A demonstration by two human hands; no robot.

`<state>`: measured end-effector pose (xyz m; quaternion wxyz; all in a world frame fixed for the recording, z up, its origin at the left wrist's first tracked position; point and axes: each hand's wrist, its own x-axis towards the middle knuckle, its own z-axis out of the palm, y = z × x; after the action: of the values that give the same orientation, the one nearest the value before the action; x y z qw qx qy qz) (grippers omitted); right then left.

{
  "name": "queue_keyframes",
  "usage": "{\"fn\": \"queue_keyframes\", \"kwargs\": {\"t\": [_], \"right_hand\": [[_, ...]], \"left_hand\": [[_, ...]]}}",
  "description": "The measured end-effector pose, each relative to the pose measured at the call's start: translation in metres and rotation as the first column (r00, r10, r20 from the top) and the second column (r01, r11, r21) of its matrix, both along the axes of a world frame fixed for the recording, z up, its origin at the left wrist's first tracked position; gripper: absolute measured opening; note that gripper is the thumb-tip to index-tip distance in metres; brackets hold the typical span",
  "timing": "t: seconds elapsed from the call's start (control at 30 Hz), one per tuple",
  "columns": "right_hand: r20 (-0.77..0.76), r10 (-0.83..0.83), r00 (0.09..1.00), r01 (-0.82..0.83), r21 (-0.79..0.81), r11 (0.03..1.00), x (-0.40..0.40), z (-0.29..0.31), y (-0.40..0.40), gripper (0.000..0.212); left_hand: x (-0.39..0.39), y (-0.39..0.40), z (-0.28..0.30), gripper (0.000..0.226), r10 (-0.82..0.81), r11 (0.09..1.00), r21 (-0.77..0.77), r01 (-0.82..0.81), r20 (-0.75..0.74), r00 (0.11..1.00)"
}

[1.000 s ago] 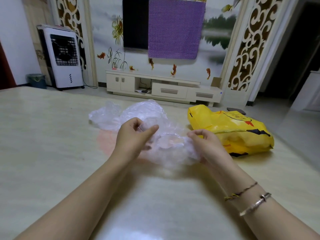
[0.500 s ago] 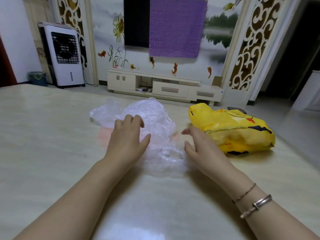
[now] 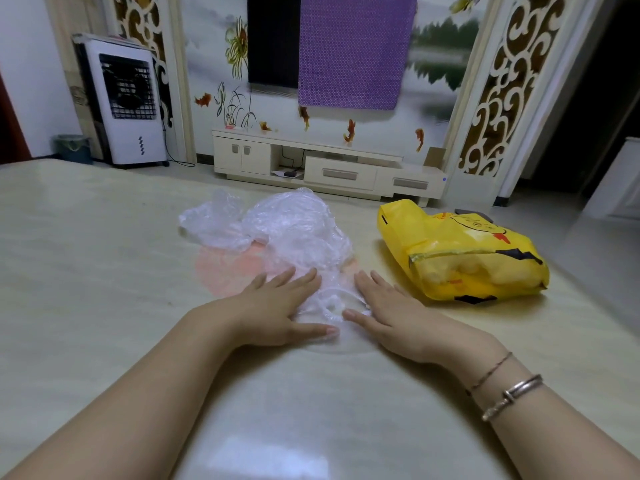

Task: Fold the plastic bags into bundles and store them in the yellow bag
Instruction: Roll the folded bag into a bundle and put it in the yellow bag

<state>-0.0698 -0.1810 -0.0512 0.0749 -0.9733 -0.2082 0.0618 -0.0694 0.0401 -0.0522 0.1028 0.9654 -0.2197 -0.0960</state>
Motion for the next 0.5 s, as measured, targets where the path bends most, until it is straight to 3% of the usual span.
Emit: {"fn": "queue_keyframes", "kwargs": {"t": [0.13,0.23,0.37,0.43,0.5], "right_hand": [[0.012,0.007,1.0,-0.007,0.0,1.0,-0.002,0.0,0.001,0.082],[0.04,0.029,0.999,-0.034,0.115,0.993,-0.009,0.009,0.001,0.081],[0.095,0.034,0.995,-0.063,0.319,0.946,-0.018,0.031,-0.002,0.059],[0.077,0.06,0.995,-0.083,0.346,0.935,-0.02,0.037,-0.005,0.044],[0.007,0.088,0.996,-0.086,0.332,0.939,-0.021,0.039,-0.007,0.043]], "left_hand": [[-0.001,0.0,0.0,0.093,-0.006,0.999,-0.033,0.006,0.001,1.0],[-0.002,0.003,0.004,0.087,0.031,0.971,-0.239,-0.023,0.029,0.999],[-0.002,0.003,0.014,0.031,0.072,0.802,-0.596,0.051,0.181,0.981],[-0.004,0.001,0.017,0.015,0.044,0.746,-0.661,0.088,0.18,0.983],[-0.004,-0.001,0.017,0.013,-0.011,0.742,-0.663,0.1,0.137,0.99]]}}
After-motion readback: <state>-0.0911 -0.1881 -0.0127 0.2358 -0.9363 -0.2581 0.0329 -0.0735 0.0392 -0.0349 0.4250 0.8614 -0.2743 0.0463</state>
